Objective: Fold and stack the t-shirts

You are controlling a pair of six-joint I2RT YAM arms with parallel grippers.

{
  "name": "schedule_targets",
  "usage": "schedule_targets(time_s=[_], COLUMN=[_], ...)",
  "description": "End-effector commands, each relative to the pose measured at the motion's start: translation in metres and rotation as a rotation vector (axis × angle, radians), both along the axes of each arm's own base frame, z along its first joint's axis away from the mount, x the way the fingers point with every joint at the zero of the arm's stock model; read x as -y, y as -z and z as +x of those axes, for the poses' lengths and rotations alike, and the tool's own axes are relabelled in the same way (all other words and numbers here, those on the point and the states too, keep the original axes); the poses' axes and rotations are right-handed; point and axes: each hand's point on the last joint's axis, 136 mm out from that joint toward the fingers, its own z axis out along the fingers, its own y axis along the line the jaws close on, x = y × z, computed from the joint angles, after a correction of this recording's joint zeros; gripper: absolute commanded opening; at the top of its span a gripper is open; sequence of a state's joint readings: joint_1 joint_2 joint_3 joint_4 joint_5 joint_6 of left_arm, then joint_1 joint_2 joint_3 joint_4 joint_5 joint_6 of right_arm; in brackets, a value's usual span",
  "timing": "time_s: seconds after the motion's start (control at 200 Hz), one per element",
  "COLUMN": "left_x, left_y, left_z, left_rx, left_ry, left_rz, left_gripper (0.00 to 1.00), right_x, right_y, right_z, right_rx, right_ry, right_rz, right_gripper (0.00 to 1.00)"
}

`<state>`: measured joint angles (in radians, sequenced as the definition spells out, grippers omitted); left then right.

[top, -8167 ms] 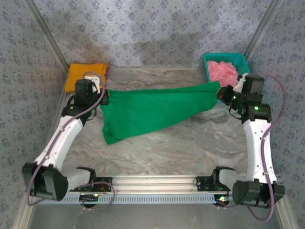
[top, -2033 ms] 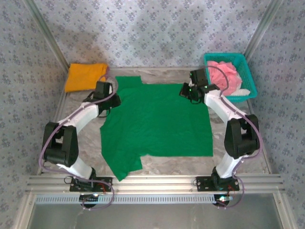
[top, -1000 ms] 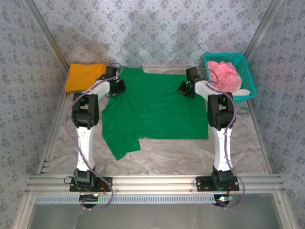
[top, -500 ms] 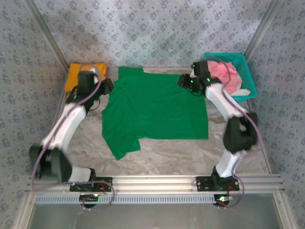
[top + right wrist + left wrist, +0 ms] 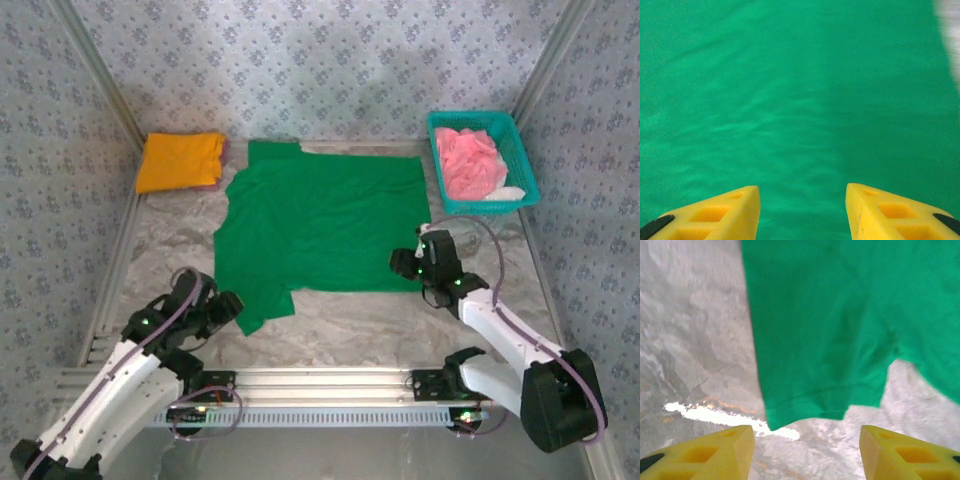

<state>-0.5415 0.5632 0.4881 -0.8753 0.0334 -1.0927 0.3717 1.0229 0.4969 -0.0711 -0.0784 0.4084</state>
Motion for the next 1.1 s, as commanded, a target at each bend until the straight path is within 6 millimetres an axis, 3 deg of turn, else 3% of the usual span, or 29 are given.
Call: schedule_targets(time_s=[0.0,0.17,0.34,0.585,0.839,1.094], left_x=[0.009,0.022,0.031,0.029,0.032,0.037], left_y=[0.015,0.033,0.036,0.041,0.054,0.054], left_z=[-0.013,-0.020,-0.010,-0.018,-0.018,-0.012], left_rx=[-0.113,-0.189,-0.157,-0.184,-0.206,-0.198], left_ry=[-0.077,-0.016,-0.022,-0.015,-0.005,0.011], left_rz=[-0.046,-0.004,-0.036,-0.005,0.006,0.009], left_gripper=[0.59,0.58,0.58,0.54,0.48,0.49], right_x=[-0.068,-0.088,-0.088,-0.087,-0.092,-0.099], right_y=[-0.047,-0.045,-0.033,-0.027,-0.021,-0.015], right_z=[-0.018,-0.032,-0.027,-0.019,-0.020,-0.029], right_rx=[0.186,0.195,0.182,0.189,0.195,0.185], right_ry=[-0.364,-0.444,-0.418,-0.387,-0.418,-0.468], right_rz=[0.116,0.064,0.023,-0.020,-0.023,-0.001], right_gripper=[0.61,0.62,0.62,0.62,0.63,0.64])
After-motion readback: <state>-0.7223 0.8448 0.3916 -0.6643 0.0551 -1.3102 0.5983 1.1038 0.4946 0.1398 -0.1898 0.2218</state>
